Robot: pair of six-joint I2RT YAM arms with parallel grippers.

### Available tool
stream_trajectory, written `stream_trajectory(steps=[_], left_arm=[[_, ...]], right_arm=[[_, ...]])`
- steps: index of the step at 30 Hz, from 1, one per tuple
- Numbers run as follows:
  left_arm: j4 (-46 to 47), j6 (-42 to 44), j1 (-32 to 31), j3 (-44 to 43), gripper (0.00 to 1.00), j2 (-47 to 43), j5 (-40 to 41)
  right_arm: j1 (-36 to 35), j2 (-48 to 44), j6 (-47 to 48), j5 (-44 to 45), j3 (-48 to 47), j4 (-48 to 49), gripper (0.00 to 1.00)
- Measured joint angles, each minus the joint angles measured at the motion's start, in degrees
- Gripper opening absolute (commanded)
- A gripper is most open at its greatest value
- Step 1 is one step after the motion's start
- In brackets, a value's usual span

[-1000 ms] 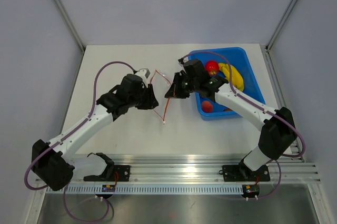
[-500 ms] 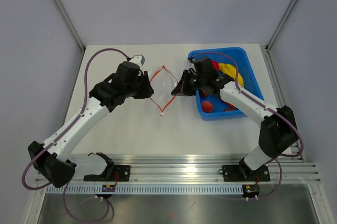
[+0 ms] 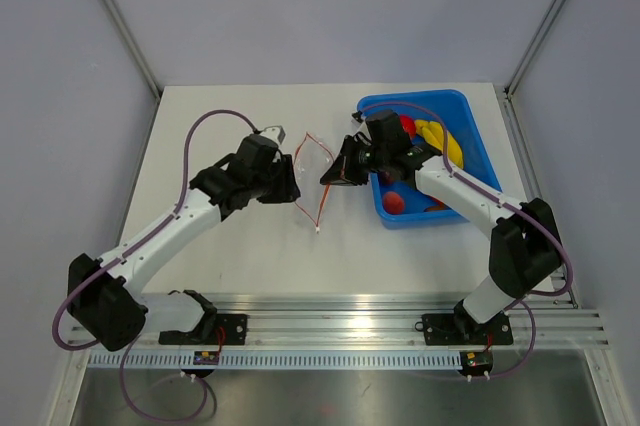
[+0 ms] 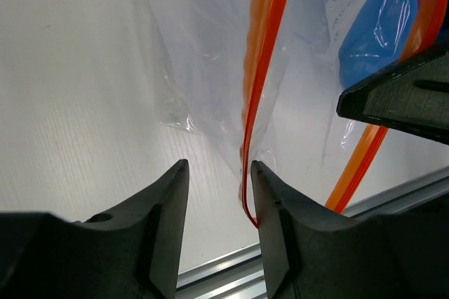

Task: Place the food in the zip-top bag and seal the zipper
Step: Open the zipper of the food storage bag.

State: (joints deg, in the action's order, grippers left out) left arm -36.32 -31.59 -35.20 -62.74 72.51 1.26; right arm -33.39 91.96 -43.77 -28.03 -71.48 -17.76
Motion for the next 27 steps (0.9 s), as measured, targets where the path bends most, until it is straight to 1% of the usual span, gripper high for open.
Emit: stream_trajectory(steps=[4, 6, 7, 8, 10, 11, 13, 16, 21, 24, 27], left_arm=[[1.77, -0.76, -0.42, 1.6, 0.44, -0.44, -0.04], [3.3, -1.53, -0.7, 2.49, 0.41, -0.46, -0.07], [3.91, -1.88, -0.85, 3.02, 0.36, -0.46, -0.04], [4.61, -2.36, -1.01, 3.63, 0.21, -0.48, -0.02], [5.07, -3.17, -1.29, 4.31, 0.03, -0.46, 0.46], [4.98, -3.61, -1.33, 4.31, 0.0, -0.44, 0.9], [4.5, -3.58, -1.51, 4.04, 0.0, -0.44, 2.71], [-0.85, -3.56, -1.55, 1.4, 0.0, -0.11, 7.52], [-11.02, -2.54, -1.55, -7.87, 0.0, -0.76, 14.84], [-14.97, -1.55, -1.55, -12.81, 0.0, -1.64, 15.47], [-15.54, -0.68, -1.9, -13.7, 0.0, -1.31, 13.77]], right_arm=[[0.0, 0.11, -0.24, -0.28, 0.0, 0.55, 0.0], [0.0, 0.17, -0.33, -0.48, 0.0, 0.79, 0.0], [0.0, 0.24, -0.42, -0.57, 0.0, 0.85, 0.0], [0.0, 0.28, -0.46, -0.59, 0.0, 0.9, 0.0], [0.0, 0.35, -0.5, -0.59, 0.07, 0.96, 0.0], [0.0, 0.35, -0.5, -0.57, 0.09, 0.96, 0.0], [0.0, 0.35, -0.39, -0.44, 0.11, 0.83, 0.0], [0.0, 0.35, 0.17, 0.5, 0.11, -0.33, 0.0], [0.0, 0.31, 1.81, 3.85, 0.09, -4.02, 0.0], [-0.09, 0.26, 2.27, 5.57, 0.09, -5.49, 0.0], [-0.72, 0.35, 2.8, 6.75, 0.09, -5.53, 0.0]])
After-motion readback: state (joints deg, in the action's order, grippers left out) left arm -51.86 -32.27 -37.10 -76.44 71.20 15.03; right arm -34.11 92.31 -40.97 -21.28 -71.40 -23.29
